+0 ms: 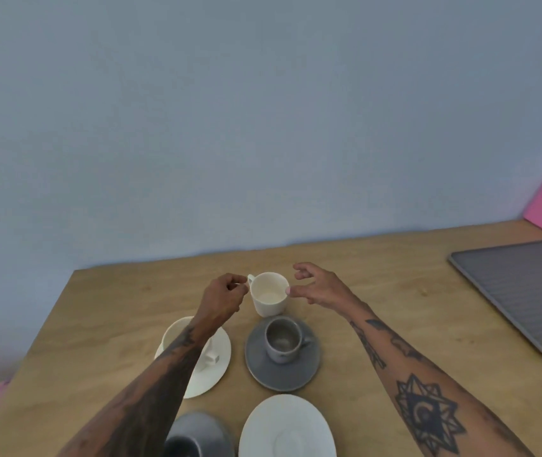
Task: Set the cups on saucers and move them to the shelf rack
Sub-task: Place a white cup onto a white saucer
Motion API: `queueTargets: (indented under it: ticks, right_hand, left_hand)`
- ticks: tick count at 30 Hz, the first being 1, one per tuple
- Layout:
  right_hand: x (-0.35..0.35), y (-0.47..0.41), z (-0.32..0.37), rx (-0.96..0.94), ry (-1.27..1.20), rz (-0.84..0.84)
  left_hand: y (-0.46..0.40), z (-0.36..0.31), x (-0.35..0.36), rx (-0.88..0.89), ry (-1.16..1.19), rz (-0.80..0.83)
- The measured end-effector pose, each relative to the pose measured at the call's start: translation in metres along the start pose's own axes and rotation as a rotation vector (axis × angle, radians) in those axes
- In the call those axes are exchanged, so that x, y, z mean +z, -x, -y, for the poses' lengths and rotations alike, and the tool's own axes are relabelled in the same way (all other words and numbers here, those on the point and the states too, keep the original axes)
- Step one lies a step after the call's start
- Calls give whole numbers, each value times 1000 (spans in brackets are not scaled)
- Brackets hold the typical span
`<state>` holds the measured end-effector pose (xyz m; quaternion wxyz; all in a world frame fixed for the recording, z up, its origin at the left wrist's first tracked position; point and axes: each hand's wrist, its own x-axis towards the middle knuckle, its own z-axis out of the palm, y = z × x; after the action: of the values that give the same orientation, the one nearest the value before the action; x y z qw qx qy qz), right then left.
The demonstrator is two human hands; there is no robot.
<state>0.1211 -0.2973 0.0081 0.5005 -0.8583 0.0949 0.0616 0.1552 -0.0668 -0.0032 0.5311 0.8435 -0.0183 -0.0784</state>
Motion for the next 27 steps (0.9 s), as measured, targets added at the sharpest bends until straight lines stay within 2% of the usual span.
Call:
queueTargets:
  ticks: [4, 7, 11, 19, 27]
  right_hand:
    - [6, -26, -21, 47, 31, 102]
    - [13, -38, -31, 19, 21, 196]
    - [17, -51, -35, -26, 3, 237]
    - [17, -55, -30, -30, -4, 235]
    - [15, -25, 4, -58, 4, 152]
  left_hand:
    - [-19, 13, 23, -115, 50, 11]
    - [-30, 24, 33, -164, 138, 31]
    - [-41, 32, 41, -199, 234, -20]
    - [-42, 28, 41, -229, 345, -32]
    - [-31, 10, 20, -122, 399, 4]
